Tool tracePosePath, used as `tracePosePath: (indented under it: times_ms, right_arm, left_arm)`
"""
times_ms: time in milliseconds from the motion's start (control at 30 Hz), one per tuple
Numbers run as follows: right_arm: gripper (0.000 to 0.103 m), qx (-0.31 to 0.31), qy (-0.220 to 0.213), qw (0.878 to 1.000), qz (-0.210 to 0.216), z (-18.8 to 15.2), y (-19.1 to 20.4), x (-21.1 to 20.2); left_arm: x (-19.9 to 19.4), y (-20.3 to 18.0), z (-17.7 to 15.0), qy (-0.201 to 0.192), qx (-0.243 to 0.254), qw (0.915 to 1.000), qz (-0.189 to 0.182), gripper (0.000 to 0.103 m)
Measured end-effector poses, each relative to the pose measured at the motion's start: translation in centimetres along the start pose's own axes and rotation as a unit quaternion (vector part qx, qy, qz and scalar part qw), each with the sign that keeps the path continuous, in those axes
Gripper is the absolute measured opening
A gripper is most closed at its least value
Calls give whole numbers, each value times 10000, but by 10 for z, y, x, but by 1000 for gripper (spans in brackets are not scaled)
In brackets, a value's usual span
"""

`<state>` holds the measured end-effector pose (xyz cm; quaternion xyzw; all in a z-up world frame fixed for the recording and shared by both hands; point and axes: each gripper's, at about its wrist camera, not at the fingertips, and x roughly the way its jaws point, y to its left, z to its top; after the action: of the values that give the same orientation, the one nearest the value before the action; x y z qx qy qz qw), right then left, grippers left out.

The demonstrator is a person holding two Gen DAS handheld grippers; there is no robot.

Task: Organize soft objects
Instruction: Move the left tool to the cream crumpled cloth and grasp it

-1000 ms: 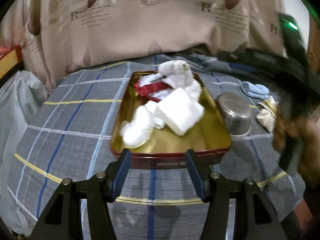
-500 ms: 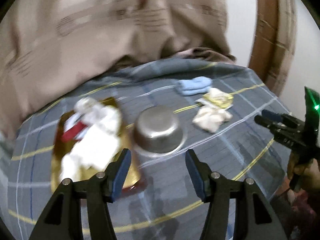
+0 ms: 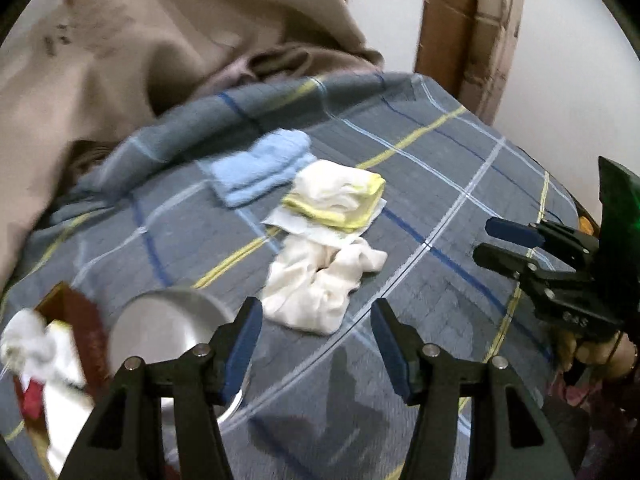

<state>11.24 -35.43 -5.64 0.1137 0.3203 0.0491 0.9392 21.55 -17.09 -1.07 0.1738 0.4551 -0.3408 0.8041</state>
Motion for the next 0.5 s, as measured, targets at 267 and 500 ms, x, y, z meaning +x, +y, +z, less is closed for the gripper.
tracePosePath:
  times_ms: [267,500]
  right_arm:
    - [46,154,24,9996,232,0,-5,2]
    - [46,200,21,9992,357,0,-6,2]
  left_arm:
    - [38,5,18,360,127,9992,-103,58]
    - [59,8,23,586,226,9979,-138,58]
